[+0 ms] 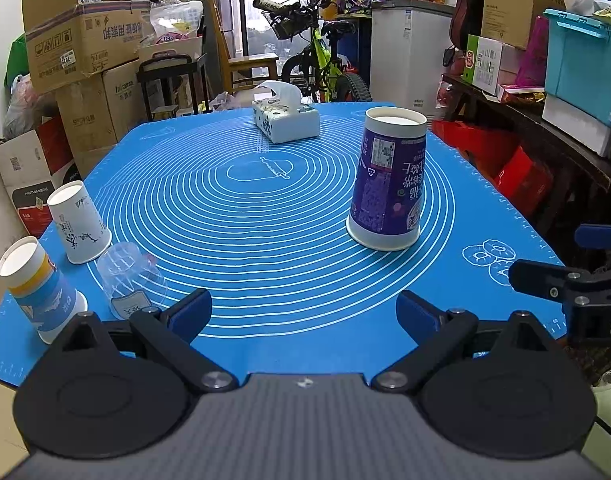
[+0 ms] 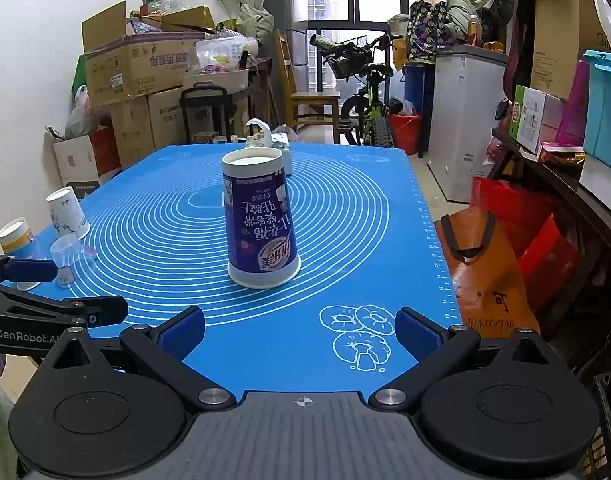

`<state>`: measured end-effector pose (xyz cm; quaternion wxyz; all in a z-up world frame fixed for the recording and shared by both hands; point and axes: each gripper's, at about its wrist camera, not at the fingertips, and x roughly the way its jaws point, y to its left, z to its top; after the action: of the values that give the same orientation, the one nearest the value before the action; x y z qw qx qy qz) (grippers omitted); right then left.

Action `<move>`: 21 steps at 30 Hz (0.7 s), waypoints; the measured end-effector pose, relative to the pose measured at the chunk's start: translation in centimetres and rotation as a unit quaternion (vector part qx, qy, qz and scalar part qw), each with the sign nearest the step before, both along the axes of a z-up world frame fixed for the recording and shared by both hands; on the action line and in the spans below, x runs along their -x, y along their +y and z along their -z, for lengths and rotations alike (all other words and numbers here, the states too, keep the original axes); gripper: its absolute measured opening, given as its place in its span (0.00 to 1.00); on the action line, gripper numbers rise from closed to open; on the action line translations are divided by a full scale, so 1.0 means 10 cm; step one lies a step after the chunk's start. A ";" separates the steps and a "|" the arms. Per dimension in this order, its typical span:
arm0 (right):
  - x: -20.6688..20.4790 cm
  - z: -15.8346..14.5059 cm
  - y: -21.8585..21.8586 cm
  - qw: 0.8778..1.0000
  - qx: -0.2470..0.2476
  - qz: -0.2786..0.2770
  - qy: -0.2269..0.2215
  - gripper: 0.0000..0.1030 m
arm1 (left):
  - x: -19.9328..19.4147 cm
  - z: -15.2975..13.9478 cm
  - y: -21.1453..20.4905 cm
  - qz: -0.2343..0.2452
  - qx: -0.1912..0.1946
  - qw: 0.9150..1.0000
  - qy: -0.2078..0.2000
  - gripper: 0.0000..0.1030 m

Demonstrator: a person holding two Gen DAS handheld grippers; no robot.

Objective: Flip cup upside down

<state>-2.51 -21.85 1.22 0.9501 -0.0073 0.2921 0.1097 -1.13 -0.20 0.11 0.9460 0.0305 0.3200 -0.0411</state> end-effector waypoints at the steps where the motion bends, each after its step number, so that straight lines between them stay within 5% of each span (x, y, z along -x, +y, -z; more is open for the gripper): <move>1: 0.00 0.00 0.00 1.000 0.000 0.000 0.000 0.98 | 0.00 0.00 0.00 0.000 0.000 1.000 0.000 0.95; 21: -0.02 0.03 -0.03 1.000 -0.001 0.001 0.004 0.98 | 0.00 0.01 0.03 0.003 -0.002 1.000 0.001 0.95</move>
<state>-2.35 -22.10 0.96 0.9491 -0.0060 0.2955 0.1087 -1.09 0.09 -0.03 0.9455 0.0331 0.3211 -0.0433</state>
